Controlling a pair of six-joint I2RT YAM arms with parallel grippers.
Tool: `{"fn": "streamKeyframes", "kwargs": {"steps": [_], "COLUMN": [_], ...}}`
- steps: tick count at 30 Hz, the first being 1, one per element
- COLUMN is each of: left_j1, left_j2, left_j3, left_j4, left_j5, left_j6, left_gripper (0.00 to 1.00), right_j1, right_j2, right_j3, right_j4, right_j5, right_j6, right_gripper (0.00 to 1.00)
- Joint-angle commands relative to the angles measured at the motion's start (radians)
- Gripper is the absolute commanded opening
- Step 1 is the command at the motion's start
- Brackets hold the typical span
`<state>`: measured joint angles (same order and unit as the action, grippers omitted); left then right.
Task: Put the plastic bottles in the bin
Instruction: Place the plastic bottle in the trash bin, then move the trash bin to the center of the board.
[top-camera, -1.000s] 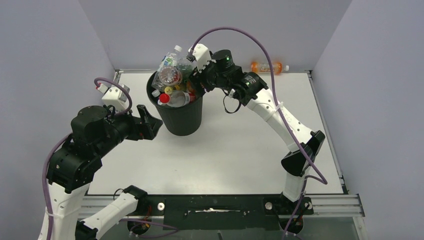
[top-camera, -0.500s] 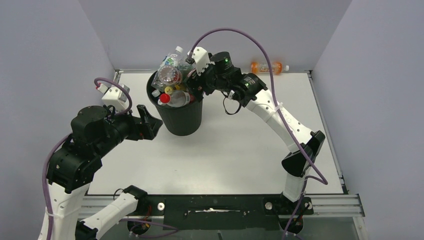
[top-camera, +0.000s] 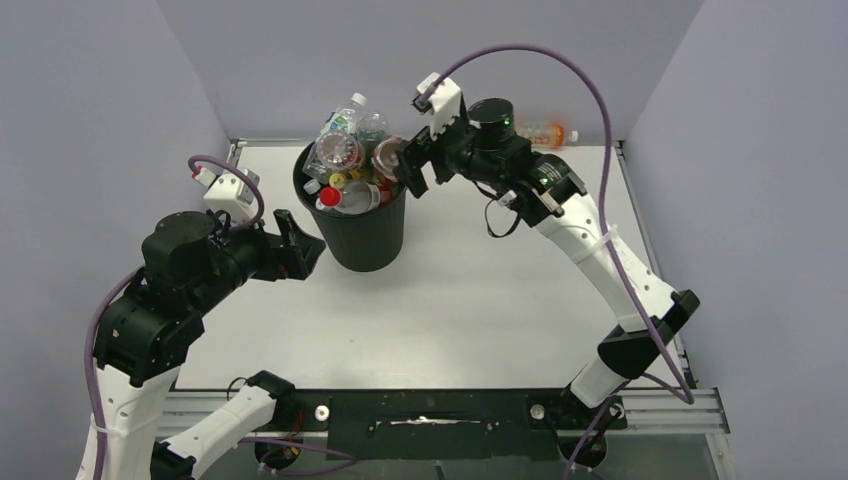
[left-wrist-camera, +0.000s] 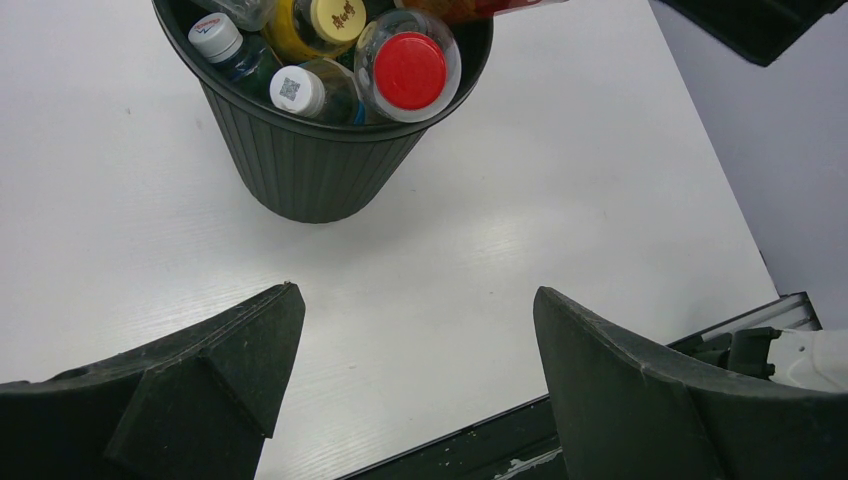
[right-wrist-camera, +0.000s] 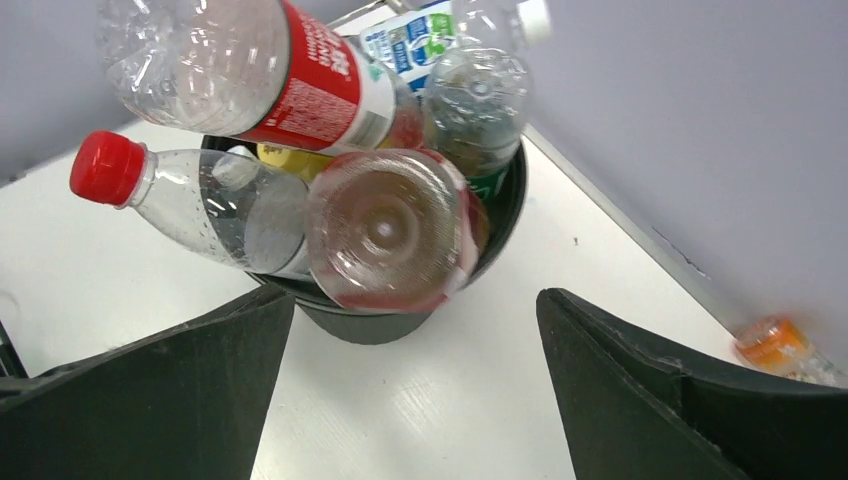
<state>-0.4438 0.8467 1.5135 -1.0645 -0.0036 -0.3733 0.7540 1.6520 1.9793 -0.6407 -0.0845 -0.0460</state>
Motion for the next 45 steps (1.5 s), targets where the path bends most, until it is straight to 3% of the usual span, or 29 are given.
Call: {"fn": "streamKeyframes", "kwargs": {"steps": [1,7,14,24,28,36,45], "left_j1": [-0.001,-0.001,0.001,0.013,0.049,0.142,0.159], "left_j2": [0.003,-0.004,-0.003,-0.056,-0.085,-0.153,-0.188], "left_j3": [0.029,0.037,0.014,-0.013,-0.07,-0.224,-0.44], "left_j4": [0.037,0.03,0.044,0.053,0.084,0.155,0.272], "left_j5": [-0.001,-0.004,0.086,0.143,0.216,0.302,0.296], "left_j6": [0.003,0.003,0.0,-0.051,-0.062,-0.052,-0.083], "left_gripper": [0.86,0.86,0.86,0.86,0.86,0.86,0.86], "right_j1": [-0.073,-0.252,-0.602,-1.005,-1.048,-1.041,-1.11], "right_j2": [-0.129,-0.232,-0.244,-0.05,0.099,0.477,0.846], "right_j3": [-0.088,-0.246,-0.358,-0.438,-0.408,-0.166,0.171], "right_j4": [0.144,0.224,0.239,0.419,0.56,0.705,0.868], "right_j5": [-0.003,0.114,0.003,-0.11,-0.134,-0.135,-0.31], "right_j6": [0.084,0.197,0.373,0.495,0.551,0.556,0.698], "right_gripper": [0.98,0.98,0.98,0.98,0.98,0.97,0.78]}}
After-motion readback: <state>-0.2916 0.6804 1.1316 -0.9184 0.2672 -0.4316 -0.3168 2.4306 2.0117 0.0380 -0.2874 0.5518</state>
